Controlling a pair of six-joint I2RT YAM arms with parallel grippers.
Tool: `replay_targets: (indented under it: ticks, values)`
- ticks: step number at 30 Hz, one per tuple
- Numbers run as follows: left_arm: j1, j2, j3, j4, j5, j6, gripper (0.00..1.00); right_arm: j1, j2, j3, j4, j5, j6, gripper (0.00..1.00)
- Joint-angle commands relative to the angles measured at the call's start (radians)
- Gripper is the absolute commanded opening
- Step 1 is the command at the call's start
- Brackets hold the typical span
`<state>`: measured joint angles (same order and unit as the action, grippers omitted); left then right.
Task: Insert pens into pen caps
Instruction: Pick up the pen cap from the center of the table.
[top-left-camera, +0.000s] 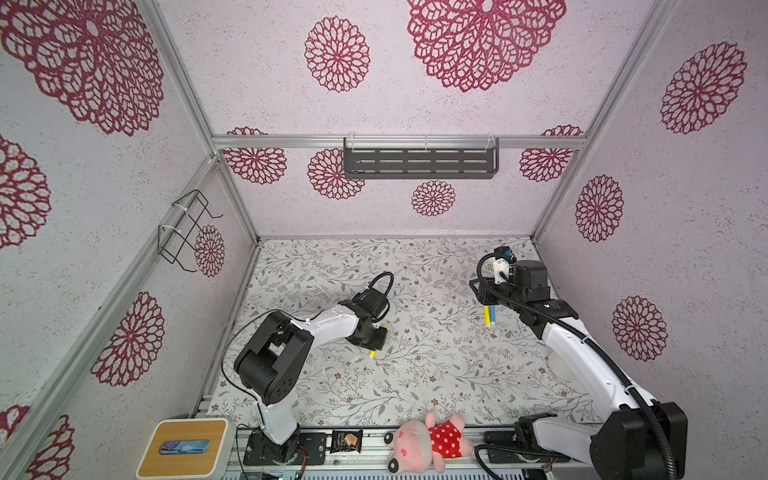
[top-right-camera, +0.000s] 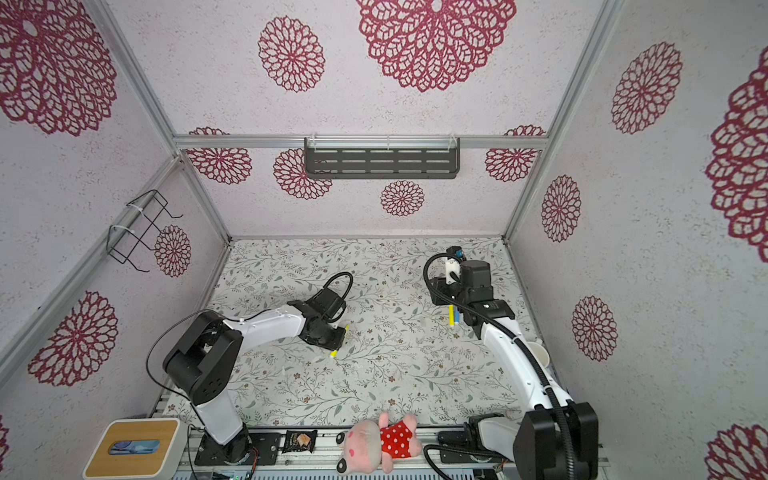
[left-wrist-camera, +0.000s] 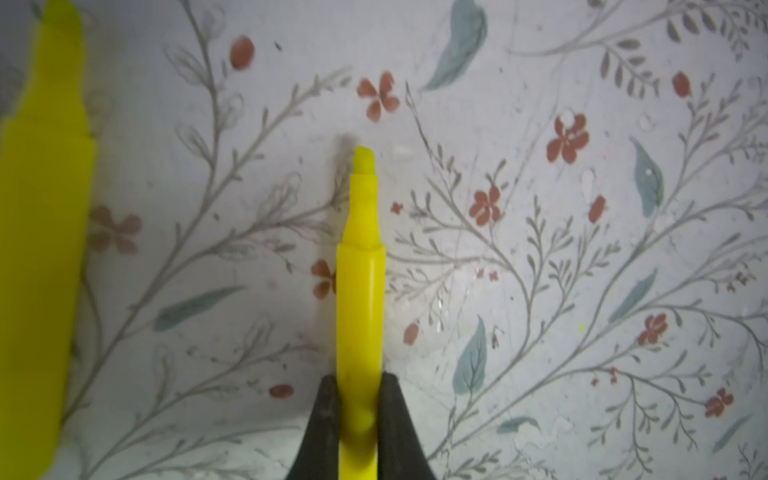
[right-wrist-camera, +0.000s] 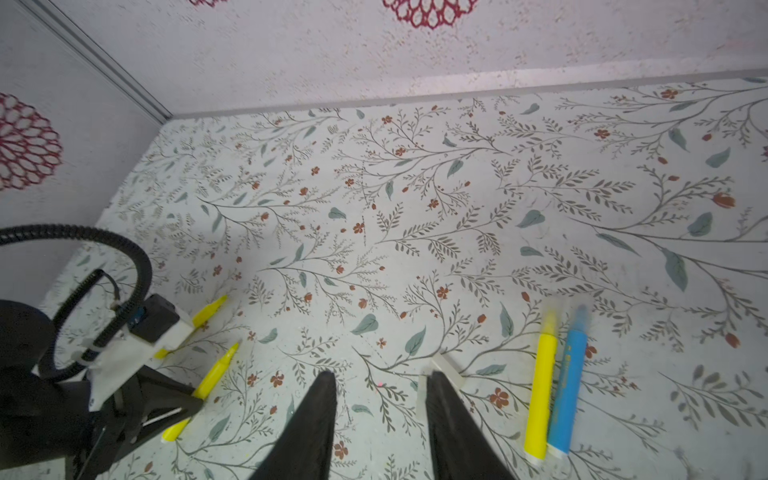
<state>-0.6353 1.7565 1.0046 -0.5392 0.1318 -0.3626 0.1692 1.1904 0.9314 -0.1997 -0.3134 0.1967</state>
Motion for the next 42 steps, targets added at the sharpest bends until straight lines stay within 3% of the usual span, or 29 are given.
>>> replay_targets:
  ticks: [1,6,15,23,27,33,42]
  values:
    - [-0.006,-0.102,-0.053,0.106,0.107,0.009,0.0,-0.014,-0.024,-0.031,0.119,-0.232,0.057,0.42]
    - [0.02,-0.216,-0.148,0.29,0.227,-0.025,0.0,0.008,-0.043,-0.124,0.253,-0.386,0.111,0.48]
    - [0.035,-0.335,-0.192,0.448,0.294,-0.053,0.0,0.141,-0.025,-0.121,0.212,-0.463,0.04,0.54]
    - [0.051,-0.41,-0.265,0.669,0.345,-0.153,0.0,0.219,0.036,-0.11,0.298,-0.527,0.086,0.57]
    - [0.051,-0.414,-0.291,0.755,0.37,-0.201,0.0,0.258,0.075,-0.133,0.429,-0.544,0.169,0.57]
    - [0.044,-0.42,-0.305,0.798,0.376,-0.227,0.0,0.299,0.134,-0.142,0.59,-0.568,0.268,0.58]
    - [0.017,-0.423,-0.31,0.806,0.359,-0.23,0.0,0.323,0.214,-0.1,0.62,-0.573,0.292,0.57]
